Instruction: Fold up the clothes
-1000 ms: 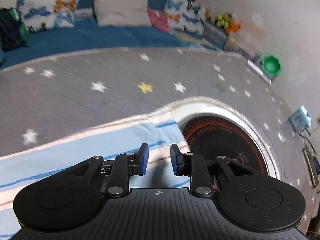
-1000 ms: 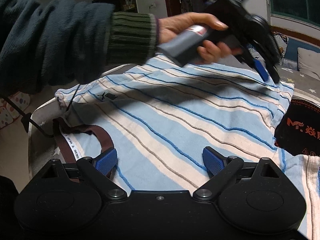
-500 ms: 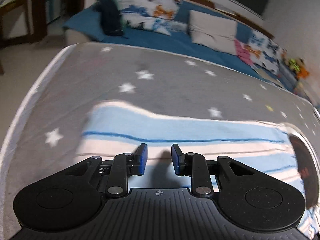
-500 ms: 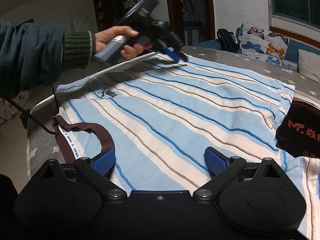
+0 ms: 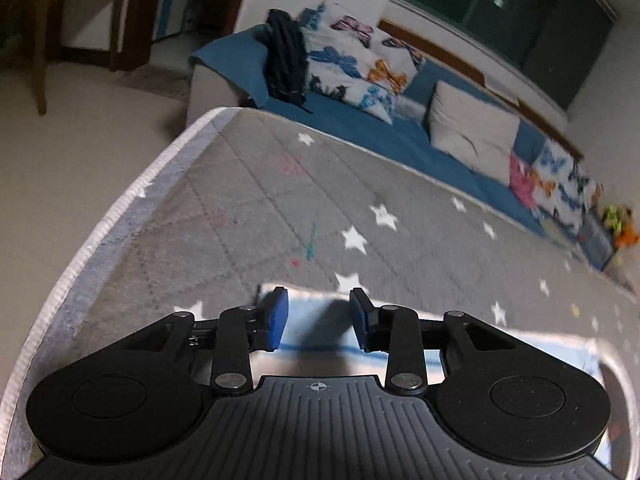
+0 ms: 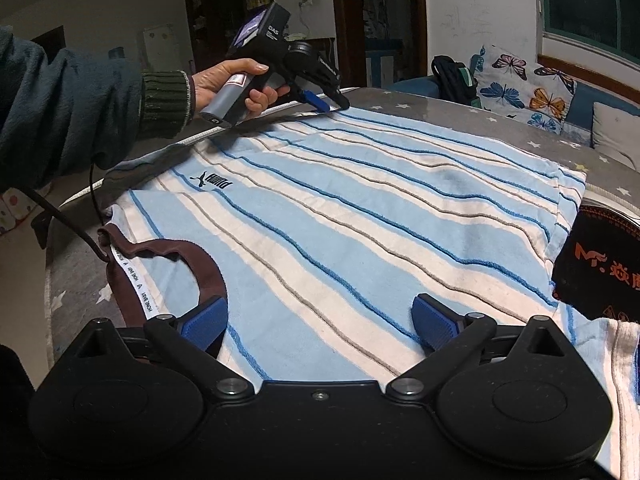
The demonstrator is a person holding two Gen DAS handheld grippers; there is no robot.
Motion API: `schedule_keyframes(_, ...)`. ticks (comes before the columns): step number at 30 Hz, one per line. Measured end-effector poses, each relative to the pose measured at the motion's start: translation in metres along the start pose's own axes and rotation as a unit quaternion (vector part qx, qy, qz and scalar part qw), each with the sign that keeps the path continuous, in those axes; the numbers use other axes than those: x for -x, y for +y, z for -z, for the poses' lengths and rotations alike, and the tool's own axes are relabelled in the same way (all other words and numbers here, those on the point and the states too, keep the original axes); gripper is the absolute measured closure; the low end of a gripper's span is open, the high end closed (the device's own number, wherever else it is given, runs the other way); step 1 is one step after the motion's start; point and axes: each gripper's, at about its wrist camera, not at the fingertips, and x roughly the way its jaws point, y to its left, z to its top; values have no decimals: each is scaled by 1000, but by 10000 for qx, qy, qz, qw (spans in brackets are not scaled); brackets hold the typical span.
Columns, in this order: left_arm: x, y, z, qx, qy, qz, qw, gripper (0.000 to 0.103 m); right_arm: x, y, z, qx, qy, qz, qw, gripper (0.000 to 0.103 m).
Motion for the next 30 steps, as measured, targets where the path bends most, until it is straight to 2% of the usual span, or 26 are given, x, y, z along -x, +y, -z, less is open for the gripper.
schedule_keyframes(3, 12, 2, 1, 27, -90, 165, 9998, 71, -1, 1, 0, -3, 3, 22, 10000, 2)
schedule_keyframes(7, 26, -5, 13, -275, -22, 453, 9986, 72, -2, 1, -1, -20, 6, 38, 10000, 1)
schedule_keyframes(9, 17, -13, 19, -610, 109, 262, 9977, 72, -3, 1, -1, 7, 27, 62, 10000, 1)
schedule_keyframes(10, 11, -15, 23, -743, 174, 37, 9971, 77, -3, 2, -1, 18, 36, 71, 10000, 1)
schedule_keyframes(12, 12, -12, 25, -628, 69, 76, 9980, 77, -4, 2, -1, 22, 47, 82, 10000, 1)
schedule_keyframes(14, 17, -3, 20, -265, -91, 264, 9993, 70, -4, 2, -2, 17, 52, 90, 9999, 1)
schedule_keyframes(16, 18, 3, 16, -125, -249, 167, 9995, 64, -4, 3, -2, 21, 58, 105, 9999, 1)
schedule_keyframes(17, 17, 8, 12, 1, -279, 101, 9996, 64, -5, 3, -2, 31, 65, 111, 9999, 0)
schedule_keyframes(19, 10, 19, 6, 325, -131, 278, 9990, 64, -5, 4, -2, 42, 74, 118, 9999, 0)
schedule_keyframes(21, 3, 24, 5, 484, 15, 465, 9977, 69, -6, 5, -3, 46, 80, 126, 9999, 0)
schedule_keyframes(22, 0, 25, 6, 539, 54, 545, 9970, 77, -6, 5, -3, 44, 82, 130, 9999, 0)
schedule_keyframes(23, 0, 25, 7, 523, 13, 607, 9968, 97, -6, 5, -3, 45, 83, 131, 9999, 0)
schedule_keyframes(24, 1, 24, 9, 496, -50, 670, 9965, 98, -7, 5, -3, 47, 86, 135, 9999, 0)
schedule_keyframes(27, 24, 4, 19, -127, -641, 594, 9961, 99, -6, 5, -3, 58, 97, 151, 9998, 0)
schedule_keyframes(29, 52, -24, 36, -1030, -1012, 615, 9876, 99, -6, 5, -3, 55, 100, 151, 9998, 0)
schedule_keyframes(30, 62, -37, 46, -1388, -1037, 743, 9821, 99, -7, 5, -3, 60, 103, 153, 9998, 0)
